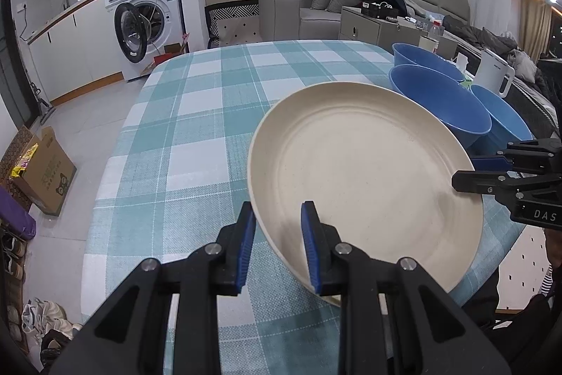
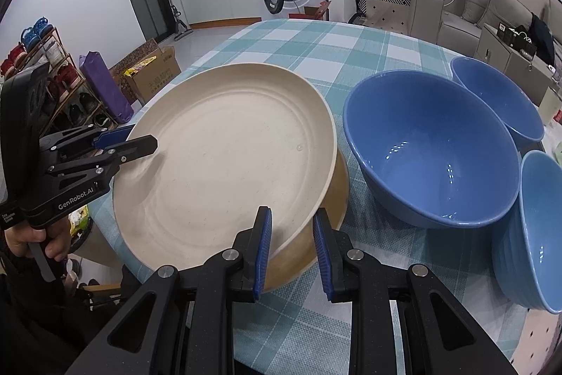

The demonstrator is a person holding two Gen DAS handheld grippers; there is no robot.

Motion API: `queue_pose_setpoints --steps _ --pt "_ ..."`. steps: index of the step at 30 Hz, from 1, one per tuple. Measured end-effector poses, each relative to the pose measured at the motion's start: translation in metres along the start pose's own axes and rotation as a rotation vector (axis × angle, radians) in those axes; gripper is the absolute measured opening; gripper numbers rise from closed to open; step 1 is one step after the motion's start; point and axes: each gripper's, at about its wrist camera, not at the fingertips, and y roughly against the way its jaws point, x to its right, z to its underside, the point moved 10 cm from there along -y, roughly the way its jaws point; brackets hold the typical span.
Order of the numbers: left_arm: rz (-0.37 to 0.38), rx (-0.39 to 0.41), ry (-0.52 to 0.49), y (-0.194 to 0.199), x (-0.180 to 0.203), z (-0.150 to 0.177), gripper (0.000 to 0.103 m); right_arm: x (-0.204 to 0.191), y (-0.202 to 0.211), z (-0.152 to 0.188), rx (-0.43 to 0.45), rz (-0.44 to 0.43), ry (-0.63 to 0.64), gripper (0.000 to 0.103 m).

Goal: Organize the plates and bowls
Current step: 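Lower the held plate with both grippers onto the cream plate stack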

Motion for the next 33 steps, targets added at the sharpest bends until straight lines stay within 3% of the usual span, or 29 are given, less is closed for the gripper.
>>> queue_pose_setpoints --steps 18,33 --pt "0.006 -0.034 -0.009 -0.009 0.005 0.010 0.025 -0.001 -0.007 0.016 -0.049 0.037 0.021 0.024" --pt "-0.009 -0.066 -0.027 -0.022 0.009 0.016 0.025 0.000 -0.013 0.022 -0.073 0.135 0.086 0.025"
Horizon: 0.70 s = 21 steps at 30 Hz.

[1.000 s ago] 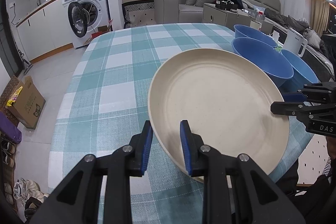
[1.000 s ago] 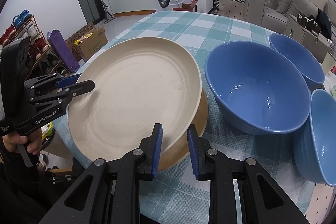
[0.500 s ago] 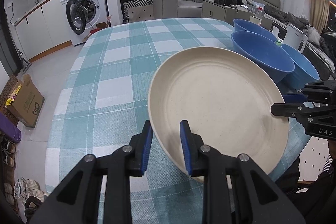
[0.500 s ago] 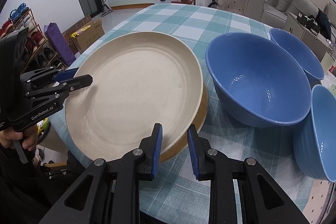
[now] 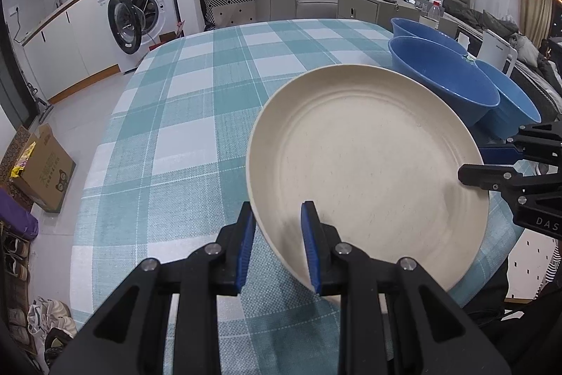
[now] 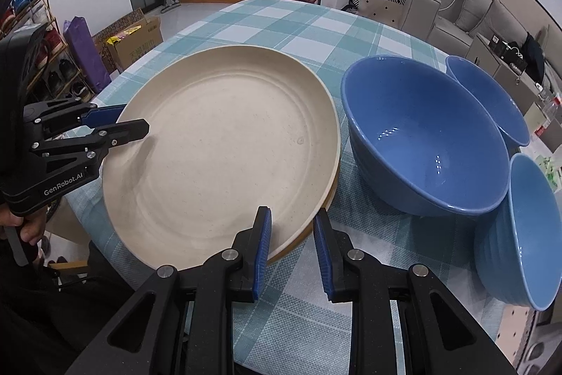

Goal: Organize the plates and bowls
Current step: 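Lower the held plate with both grippers onto the cream plate stack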

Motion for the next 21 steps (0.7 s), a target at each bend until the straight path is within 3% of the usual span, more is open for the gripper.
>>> queue_pose_setpoints --steps 21 --pt "-0.014 -0.013 -0.017 -0.0057 0.0012 0.0047 0.025 -0.0017 -0.0059 0.0023 -0.014 0.059 0.041 0.025"
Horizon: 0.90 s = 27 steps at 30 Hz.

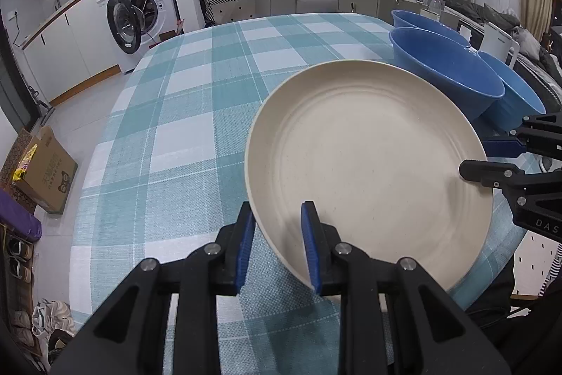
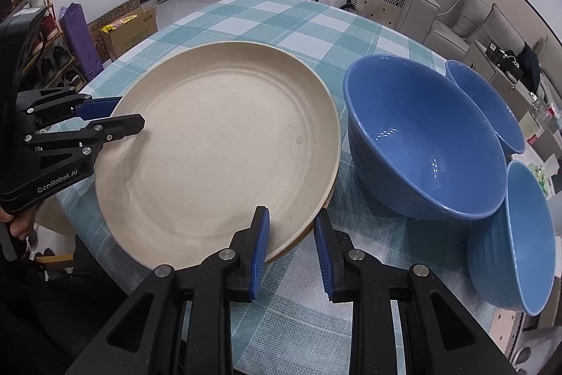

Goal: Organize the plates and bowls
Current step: 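Lower the held plate with both grippers onto the cream plate stack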

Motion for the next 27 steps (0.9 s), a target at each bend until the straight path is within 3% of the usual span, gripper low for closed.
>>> queue_pose_setpoints --steps 20,27 --pt "-0.024 -0.015 -0.039 -0.007 0.004 0.005 0.027 -0.003 -0.010 0.004 -0.013 0.060 0.052 0.037" --pt "-0.006 -0.016 -0.041 -0.008 0.006 0.005 0.038 -0.005 -0.011 0.005 -0.012 0.043 0.053 0.043"
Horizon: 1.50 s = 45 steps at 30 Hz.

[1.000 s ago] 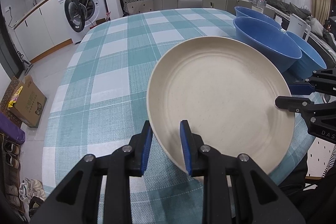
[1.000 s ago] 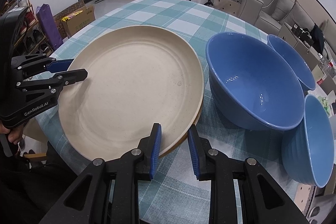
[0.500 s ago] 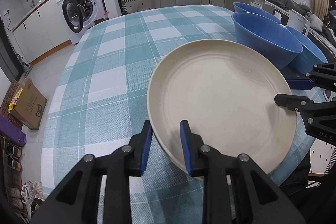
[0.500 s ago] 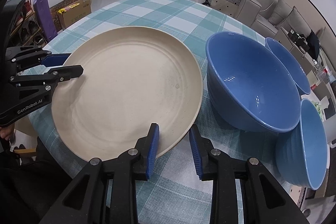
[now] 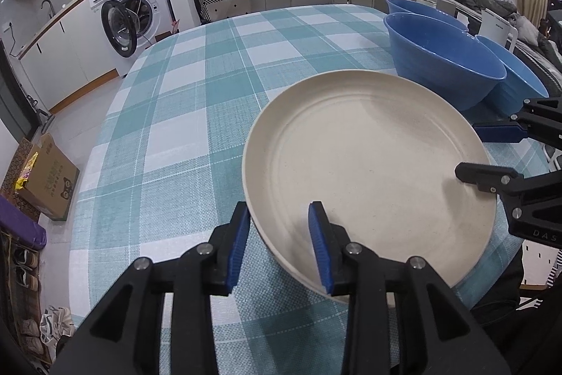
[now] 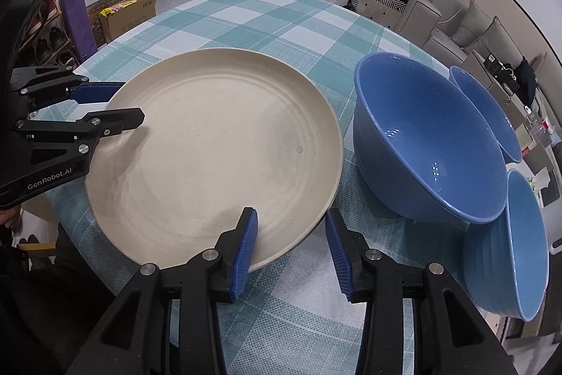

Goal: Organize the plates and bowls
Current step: 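Lower the held plate with both grippers onto the cream plate stack, then open both grippers to release the plate rim, then pull both grippers back away from the plate stack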

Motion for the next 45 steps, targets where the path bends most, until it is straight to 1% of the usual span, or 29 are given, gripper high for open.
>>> queue_pose_setpoints --steps 1,2,5,6,9,10,11,13,15,17,18,19,21,24,25,29,38,45 --pt "0.010 -0.002 0.000 0.000 0.002 0.000 0.044 -0.001 0.000 0.001 -0.001 -0.009 0.000 0.046" --pt "0.017 -0.003 -0.003 0.000 0.003 0.001 0.046 -0.002 -0.001 0.001 -0.001 -0.013 0.001 0.047" --pt "0.014 -0.008 -0.014 -0.001 0.005 0.002 0.049 -0.002 -0.001 0.001 0.000 -0.017 0.000 0.048" --pt "0.015 -0.009 -0.014 -0.001 0.005 0.001 0.052 -0.002 -0.001 0.001 0.000 -0.021 -0.002 0.048" --pt "0.015 -0.006 -0.005 0.000 0.004 0.000 0.053 -0.001 -0.001 0.001 0.001 -0.029 -0.008 0.050" --pt "0.014 -0.005 0.001 0.001 0.003 0.000 0.056 0.000 0.000 0.001 0.003 -0.030 -0.012 0.055" --pt "0.014 -0.007 0.008 0.002 0.001 0.000 0.056 0.001 0.001 0.001 0.006 -0.033 -0.018 0.063" --pt "0.011 -0.009 0.017 0.002 -0.002 -0.001 0.056 0.001 0.003 0.000 0.016 -0.049 -0.026 0.074" --pt "0.010 -0.003 0.019 0.004 -0.003 -0.002 0.058 0.001 0.005 -0.001 0.024 -0.057 -0.028 0.078" --pt "0.019 0.005 0.022 0.006 -0.003 -0.003 0.068 0.001 0.006 -0.003 0.028 -0.059 -0.030 0.082" --pt "0.020 0.015 0.028 0.008 -0.003 -0.004 0.084 0.001 0.007 -0.003 0.029 -0.064 -0.033 0.083" --pt "0.021 0.029 0.035 0.010 -0.003 -0.006 0.094 0.001 0.007 -0.004 0.031 -0.067 -0.038 0.086" --pt "0.038 0.048 0.043 0.014 -0.003 -0.009 0.096 0.003 0.008 -0.006 0.039 -0.068 -0.046 0.088" --pt "0.056 0.074 0.047 0.019 -0.002 -0.013 0.100 0.005 0.011 -0.008 0.051 -0.085 -0.064 0.095" --pt "0.063 0.082 0.048 0.021 -0.001 -0.015 0.103 0.005 0.013 -0.009 0.058 -0.091 -0.069 0.097" --pt "0.090 0.100 0.067 0.026 -0.001 -0.020 0.103 0.008 0.018 -0.012 0.078 -0.103 -0.086 0.101" --pt "0.114 0.120 0.095 0.033 0.004 -0.033 0.103 0.018 0.035 -0.016 0.117 -0.119 -0.106 0.101" --pt "0.111 0.158 0.067 0.049 0.014 -0.055 0.103 0.037 0.061 -0.019 0.187 -0.128 -0.148 0.101"
